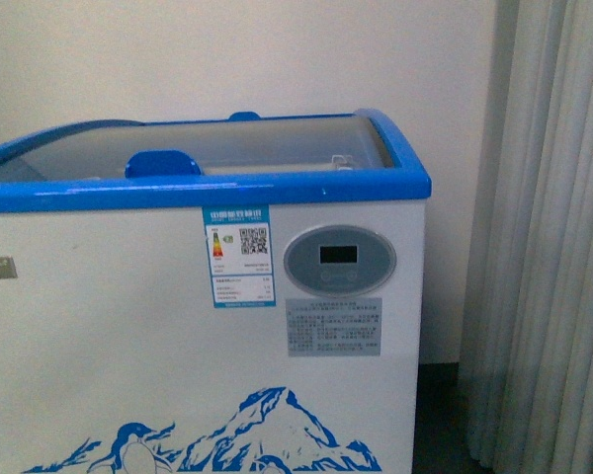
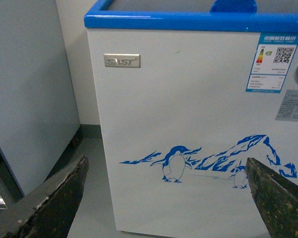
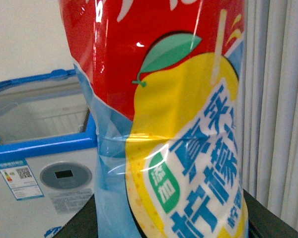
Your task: Put drink in fridge
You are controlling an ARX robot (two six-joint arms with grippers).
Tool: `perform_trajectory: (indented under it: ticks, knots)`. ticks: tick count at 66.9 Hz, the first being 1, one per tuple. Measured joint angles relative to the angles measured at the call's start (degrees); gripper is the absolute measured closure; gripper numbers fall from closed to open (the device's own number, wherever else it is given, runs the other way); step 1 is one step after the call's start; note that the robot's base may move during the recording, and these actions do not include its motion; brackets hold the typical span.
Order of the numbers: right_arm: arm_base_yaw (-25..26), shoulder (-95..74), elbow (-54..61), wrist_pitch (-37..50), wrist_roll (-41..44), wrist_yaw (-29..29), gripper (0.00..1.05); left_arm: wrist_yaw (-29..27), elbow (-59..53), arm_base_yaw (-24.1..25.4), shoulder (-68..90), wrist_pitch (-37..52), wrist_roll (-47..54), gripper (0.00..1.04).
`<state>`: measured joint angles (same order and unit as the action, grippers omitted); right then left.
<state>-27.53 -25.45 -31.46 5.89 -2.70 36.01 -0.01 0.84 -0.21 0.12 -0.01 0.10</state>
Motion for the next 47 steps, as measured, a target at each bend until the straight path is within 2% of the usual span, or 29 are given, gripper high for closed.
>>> perform_trajectory:
  ticks: [18, 24, 28, 35, 47]
  knots:
    - [0.00, 0.00, -0.07, 0.02, 0.00, 0.00, 0.64, 0.00, 0.00, 0.00, 0.02, 0.00, 0.00, 0.08]
    - [0.00, 0.00, -0.09, 0.02, 0.02, 0.00, 0.64, -8.74, 4.33, -1.33, 6.69, -11.02, -9.46, 0.08]
    - [0.00, 0.00, -0.11, 0.02, 0.00, 0.02, 0.64, -9.84, 5.29, -1.11, 14.12, -11.85, -16.37, 0.08]
    - [0.00, 0.00, -0.13, 0.02, 0.00, 0.00, 0.64, -5.60, 6.14, 0.13, 24.30, -2.99, -18.12, 0.08]
    - [0.00, 0.00, -0.11, 0.02, 0.00, 0.02, 0.64, 6.03, 16.70, 2.43, 48.63, 22.08, -11.80, 0.08]
